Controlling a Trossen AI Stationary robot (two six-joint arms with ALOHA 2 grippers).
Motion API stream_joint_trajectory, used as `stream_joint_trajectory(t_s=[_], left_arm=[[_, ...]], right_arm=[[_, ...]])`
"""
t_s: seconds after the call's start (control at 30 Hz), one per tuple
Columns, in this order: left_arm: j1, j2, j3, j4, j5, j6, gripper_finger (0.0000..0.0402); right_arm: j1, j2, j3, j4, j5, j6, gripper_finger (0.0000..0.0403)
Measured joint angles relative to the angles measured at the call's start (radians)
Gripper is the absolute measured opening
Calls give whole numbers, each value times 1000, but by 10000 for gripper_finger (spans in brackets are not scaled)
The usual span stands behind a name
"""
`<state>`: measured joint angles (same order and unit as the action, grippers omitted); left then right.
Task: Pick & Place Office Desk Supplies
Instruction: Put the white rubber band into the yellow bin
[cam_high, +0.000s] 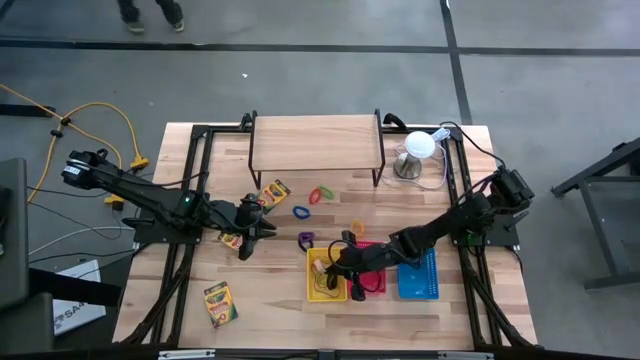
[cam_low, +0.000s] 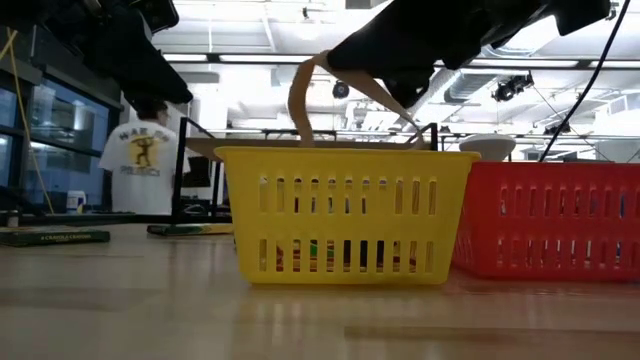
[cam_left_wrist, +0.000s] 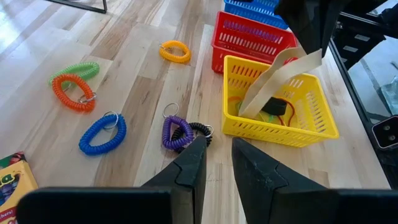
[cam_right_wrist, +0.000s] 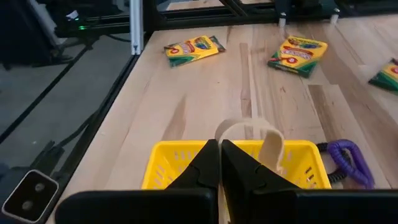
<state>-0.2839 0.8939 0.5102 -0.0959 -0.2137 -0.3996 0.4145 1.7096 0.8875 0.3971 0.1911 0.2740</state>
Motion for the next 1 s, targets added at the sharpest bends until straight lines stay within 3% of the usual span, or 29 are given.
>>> stream_joint_trajectory(t_s=[0.17, 0.33, 0.67, 1.0], left_arm=[[0, 0, 0, 0, 0, 0, 74], [0, 0, 0, 0, 0, 0, 74], [0, 0, 0, 0, 0, 0, 74], [0, 0, 0, 0, 0, 0, 74]], right_arm=[[4, 35, 0, 9, 89, 105, 2], [7, 90, 0, 77, 96, 220, 2], [19, 108, 0, 138, 104, 194, 4], [18, 108, 0, 135, 95, 193, 90]])
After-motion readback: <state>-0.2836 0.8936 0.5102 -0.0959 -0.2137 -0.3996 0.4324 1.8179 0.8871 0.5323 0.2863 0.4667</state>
